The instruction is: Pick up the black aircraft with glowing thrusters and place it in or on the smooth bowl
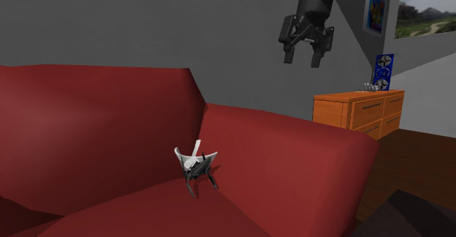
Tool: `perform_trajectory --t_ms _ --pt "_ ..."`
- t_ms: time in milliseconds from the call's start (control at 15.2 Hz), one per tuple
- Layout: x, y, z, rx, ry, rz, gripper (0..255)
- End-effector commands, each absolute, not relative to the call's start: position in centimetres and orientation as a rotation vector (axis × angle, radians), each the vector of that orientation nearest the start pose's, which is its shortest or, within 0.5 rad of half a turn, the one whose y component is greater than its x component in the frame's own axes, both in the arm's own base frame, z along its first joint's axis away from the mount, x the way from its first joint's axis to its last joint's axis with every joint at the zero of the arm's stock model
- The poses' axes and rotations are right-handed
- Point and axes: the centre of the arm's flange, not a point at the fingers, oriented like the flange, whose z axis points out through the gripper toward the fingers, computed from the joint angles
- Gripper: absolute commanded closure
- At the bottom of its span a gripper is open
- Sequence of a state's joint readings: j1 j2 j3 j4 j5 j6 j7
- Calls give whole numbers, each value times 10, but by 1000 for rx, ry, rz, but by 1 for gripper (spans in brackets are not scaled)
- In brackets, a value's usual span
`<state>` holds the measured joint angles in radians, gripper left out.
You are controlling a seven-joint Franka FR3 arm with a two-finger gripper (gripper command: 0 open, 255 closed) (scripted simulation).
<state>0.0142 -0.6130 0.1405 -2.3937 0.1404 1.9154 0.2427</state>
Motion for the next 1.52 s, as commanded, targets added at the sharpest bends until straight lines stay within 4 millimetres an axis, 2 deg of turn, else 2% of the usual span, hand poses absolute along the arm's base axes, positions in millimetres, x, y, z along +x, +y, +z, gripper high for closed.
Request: perform_trajectory --t_ms 0,1452 --pt "387 84 520 -3036 264 -181 0" --pt "550 194 314 -2869 656 -139 0"
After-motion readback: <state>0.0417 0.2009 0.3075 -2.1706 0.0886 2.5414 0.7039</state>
